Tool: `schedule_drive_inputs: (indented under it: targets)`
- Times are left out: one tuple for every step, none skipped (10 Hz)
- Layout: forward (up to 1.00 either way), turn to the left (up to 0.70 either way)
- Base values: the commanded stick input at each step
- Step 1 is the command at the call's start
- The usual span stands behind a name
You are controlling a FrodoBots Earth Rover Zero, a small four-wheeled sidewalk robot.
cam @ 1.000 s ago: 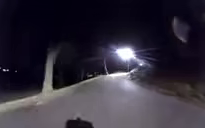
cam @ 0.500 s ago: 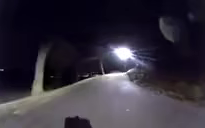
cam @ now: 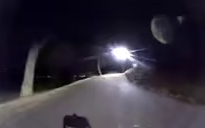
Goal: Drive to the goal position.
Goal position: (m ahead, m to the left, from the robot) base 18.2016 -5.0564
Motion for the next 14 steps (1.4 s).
schedule_drive_inputs:
  targets:
    - [1.0,-0.03]
    - [1.0,-0.04]
    - [1.0,-0.02]
    - [1.0,-0.01]
    - [1.0,0.0]
    - [1.0,0.0]
    - [1.0,0.0]
    - [1.0,0.03]
    - [1.0,0.08]
    - [1.0,0.11]
    - [1.0,0.1]
    - [1.0,0.06]
    - [1.0,0.03]
    - [1.0,0.03]
